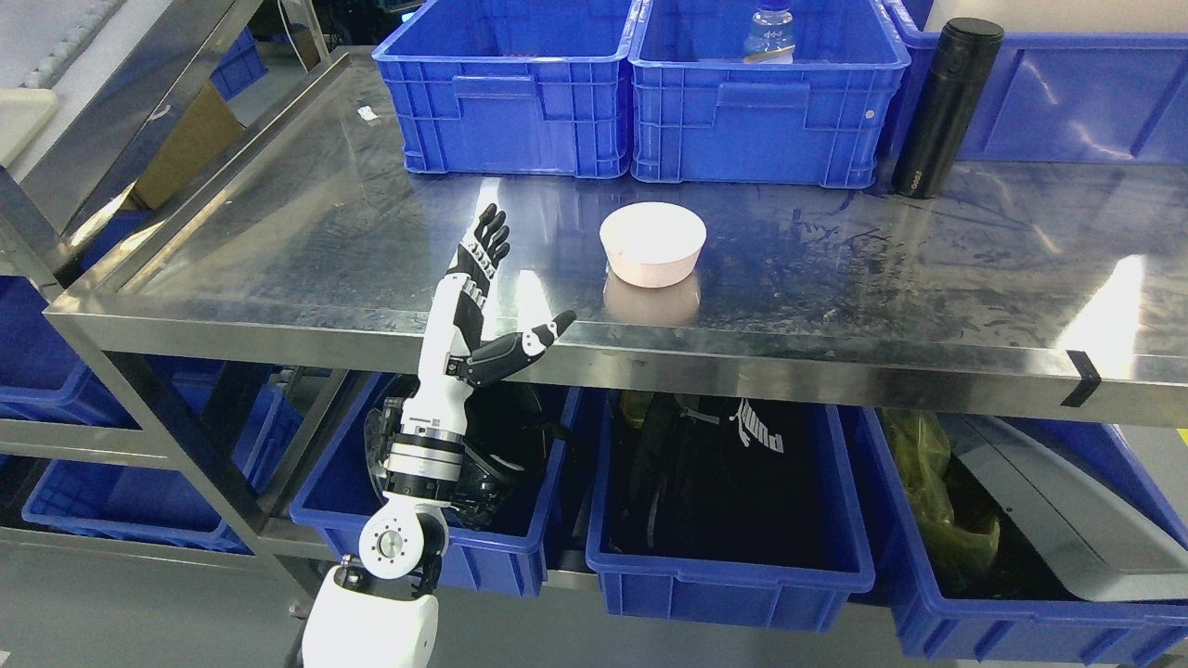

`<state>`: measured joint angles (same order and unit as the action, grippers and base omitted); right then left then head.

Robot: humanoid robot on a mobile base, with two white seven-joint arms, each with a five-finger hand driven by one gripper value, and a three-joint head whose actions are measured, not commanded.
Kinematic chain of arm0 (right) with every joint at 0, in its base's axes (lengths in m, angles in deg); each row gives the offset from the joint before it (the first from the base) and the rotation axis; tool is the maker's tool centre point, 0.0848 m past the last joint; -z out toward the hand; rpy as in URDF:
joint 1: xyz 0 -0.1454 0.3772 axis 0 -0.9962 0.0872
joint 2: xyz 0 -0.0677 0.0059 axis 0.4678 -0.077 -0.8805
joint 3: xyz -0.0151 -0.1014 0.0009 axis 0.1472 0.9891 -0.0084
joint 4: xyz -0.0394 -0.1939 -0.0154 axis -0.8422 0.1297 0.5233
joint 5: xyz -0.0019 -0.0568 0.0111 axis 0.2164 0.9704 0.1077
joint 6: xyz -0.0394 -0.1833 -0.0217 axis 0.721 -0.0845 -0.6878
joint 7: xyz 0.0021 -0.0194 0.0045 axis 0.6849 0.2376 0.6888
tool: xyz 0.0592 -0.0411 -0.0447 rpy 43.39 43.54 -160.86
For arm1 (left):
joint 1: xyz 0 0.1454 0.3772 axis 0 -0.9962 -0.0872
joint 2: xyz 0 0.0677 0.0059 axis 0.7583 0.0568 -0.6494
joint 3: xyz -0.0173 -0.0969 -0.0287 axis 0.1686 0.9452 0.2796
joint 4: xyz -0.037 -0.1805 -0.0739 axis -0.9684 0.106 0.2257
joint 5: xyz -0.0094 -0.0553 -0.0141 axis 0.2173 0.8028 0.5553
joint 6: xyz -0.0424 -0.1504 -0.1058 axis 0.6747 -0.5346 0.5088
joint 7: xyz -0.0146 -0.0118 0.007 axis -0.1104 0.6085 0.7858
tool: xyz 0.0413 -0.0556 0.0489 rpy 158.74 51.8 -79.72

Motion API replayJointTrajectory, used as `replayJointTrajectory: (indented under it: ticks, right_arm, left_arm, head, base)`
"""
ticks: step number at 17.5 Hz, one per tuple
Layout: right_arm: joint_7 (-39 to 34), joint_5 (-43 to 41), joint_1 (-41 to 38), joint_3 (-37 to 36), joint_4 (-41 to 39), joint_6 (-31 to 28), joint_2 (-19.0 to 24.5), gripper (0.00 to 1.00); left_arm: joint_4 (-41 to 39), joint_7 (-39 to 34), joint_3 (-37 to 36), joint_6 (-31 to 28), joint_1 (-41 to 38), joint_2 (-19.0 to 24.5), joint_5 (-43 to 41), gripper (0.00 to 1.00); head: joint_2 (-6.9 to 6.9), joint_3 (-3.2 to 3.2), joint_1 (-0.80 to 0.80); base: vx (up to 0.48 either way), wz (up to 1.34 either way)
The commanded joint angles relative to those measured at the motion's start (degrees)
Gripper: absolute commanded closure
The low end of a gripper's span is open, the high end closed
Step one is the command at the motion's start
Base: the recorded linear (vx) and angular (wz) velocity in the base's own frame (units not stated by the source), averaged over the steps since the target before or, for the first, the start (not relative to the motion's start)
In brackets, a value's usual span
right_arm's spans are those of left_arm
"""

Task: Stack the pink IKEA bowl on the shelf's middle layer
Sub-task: 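Reach the left hand toward the pale pink bowl on the steel shelf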

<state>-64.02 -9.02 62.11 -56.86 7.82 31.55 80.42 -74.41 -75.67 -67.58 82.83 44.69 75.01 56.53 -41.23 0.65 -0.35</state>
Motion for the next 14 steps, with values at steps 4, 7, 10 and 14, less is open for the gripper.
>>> replayJointTrajectory:
  ticks: [4, 7, 10, 14]
  right_arm:
    - [0.03, 0.0, -0.18, 0.0, -1.0, 0.04, -1.0, 0.0]
    - [0.03, 0.0, -0.26, 0.0, -1.0, 0.04, -1.0, 0.0]
    - [0.03, 0.0, -0.26, 0.0, -1.0, 0.04, -1.0, 0.0]
    - [0.03, 0.0, -0.26, 0.0, -1.0, 0.04, -1.0, 0.0]
  left_arm:
    - [0.37, 1.07, 4.43, 0.52, 6.35, 3.14, -2.34, 0.0]
    - [0.46, 3.69, 4.35, -2.19, 10.22, 13.76, -5.07, 0.0]
    - [0.37, 20.07, 2.95, -2.82, 16.27, 21.77, -5.34, 0.0]
    - [0.37, 35.87, 2.94, -2.74, 21.13, 29.95, -6.3, 0.01]
  head:
    - [0.0, 0.0, 0.0]
    - [0.0, 0.0, 0.0]
    - [0.0, 0.0, 0.0]
    - [0.0, 0.0, 0.0]
  base:
    - [0.0, 0.0]
    - [0.0, 0.0]
    - [0.0, 0.0]
    - [0.0, 0.0]
